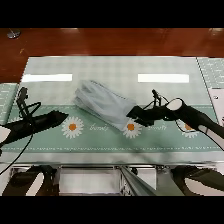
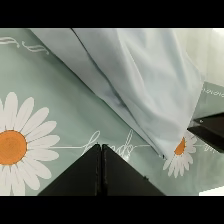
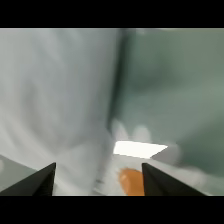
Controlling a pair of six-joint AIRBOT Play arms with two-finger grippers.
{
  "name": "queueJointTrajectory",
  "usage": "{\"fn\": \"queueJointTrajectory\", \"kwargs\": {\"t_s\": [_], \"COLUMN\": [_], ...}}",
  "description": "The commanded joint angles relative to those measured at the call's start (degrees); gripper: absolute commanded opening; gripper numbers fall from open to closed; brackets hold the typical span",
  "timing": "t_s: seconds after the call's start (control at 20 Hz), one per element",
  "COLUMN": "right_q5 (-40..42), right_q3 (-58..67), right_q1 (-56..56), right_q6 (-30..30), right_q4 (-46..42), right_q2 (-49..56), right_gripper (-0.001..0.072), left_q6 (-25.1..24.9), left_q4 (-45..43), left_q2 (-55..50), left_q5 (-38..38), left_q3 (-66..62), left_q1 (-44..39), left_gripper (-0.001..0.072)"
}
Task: Fold the shirts.
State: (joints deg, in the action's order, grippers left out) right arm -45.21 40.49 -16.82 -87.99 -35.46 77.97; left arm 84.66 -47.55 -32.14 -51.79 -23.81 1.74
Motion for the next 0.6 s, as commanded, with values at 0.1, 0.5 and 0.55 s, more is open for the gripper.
{"fn": "queueJointTrajectory", "kwargs": {"t_s": [0.1, 0.5, 0.55], "right_q5": [-4.13, -22.82, -25.51], "right_q3": [13.57, 47.36, 52.57], "right_q1": [-3.23, -4.28, -4.04], "right_q6": [2.93, 2.54, 0.98], "right_q4": [4.52, -14.49, -18.32], "right_q2": [13.38, 15.61, 15.61], "right_gripper": [0.0467, 0.0022, 0.0022], "left_q6": [-0.15, -0.15, -0.15], "left_q4": [-0.02, -0.02, 0.0], "left_q2": [-0.02, -0.02, -0.02], "left_q5": [0.46, 0.98, 0.98], "left_q3": [0.04, 0.04, 0.04], "left_q1": [0.02, 0.02, 0.02], "left_gripper": [0.0019, 0.0019, 0.0019]}}
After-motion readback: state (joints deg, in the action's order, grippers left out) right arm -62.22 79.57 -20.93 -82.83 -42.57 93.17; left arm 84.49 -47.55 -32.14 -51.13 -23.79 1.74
